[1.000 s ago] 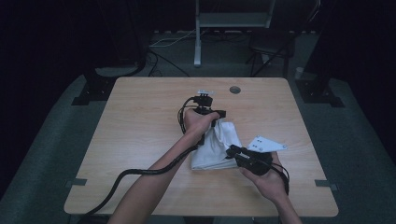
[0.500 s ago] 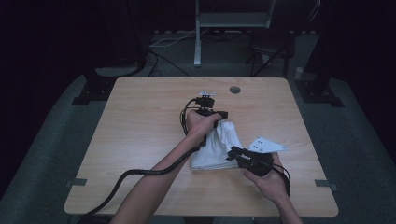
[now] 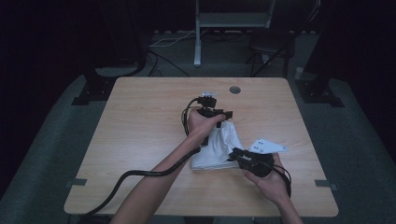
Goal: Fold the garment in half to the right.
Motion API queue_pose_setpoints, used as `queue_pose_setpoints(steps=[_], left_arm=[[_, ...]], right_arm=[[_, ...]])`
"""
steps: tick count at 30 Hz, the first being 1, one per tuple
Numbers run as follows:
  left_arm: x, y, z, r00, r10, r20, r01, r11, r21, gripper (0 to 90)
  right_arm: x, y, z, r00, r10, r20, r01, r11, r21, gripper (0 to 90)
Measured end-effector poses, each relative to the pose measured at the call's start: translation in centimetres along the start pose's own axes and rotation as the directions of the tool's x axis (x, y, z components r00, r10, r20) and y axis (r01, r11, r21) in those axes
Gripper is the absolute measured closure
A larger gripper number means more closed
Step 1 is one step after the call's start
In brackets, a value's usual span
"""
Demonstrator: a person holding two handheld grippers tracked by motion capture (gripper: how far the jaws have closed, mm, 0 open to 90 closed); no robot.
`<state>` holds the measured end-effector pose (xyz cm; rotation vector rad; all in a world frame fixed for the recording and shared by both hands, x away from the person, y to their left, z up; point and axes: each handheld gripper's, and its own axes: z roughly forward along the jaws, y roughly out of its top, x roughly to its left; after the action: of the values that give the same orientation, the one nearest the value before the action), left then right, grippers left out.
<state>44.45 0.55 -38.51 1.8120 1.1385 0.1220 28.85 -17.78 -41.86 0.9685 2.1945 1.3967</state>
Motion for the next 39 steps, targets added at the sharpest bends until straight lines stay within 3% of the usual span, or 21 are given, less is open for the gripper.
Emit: queue_pose_setpoints(steps=[4,15,27,32,39], left_arm=[[0.0,0.3,-0.4,0.9998,0.01,-0.019,-0.01,0.9997,-0.023,41.8],[0.6,1.4,-3.0,0.9963,0.043,-0.075,-0.048,0.9972,-0.058,32.1],[3.2,1.2,-6.2,0.9907,0.051,-0.126,-0.058,0.9968,-0.054,31.5],[4.9,0.2,-7.4,0.9893,0.019,-0.144,-0.03,0.9971,-0.071,31.3],[5.9,-0.6,-8.6,0.989,0.015,-0.147,-0.028,0.996,-0.085,30.7]], right_arm=[[-0.1,-0.1,0.0,1.0,0.004,0.001,-0.004,1.0,0.011,77.6],[-0.7,-0.8,-0.3,0.9997,0.023,0.009,-0.023,0.998,0.055,73.1],[-1.7,-1.9,-1.6,0.9991,0.041,0.009,-0.041,0.994,0.099,62.3],[-2.2,-2.4,-2.1,0.9989,0.047,0.006,-0.048,0.992,0.117,54.4],[-2.6,-2.8,-2.5,0.998,0.062,0.015,-0.063,0.992,0.107,46.8]])
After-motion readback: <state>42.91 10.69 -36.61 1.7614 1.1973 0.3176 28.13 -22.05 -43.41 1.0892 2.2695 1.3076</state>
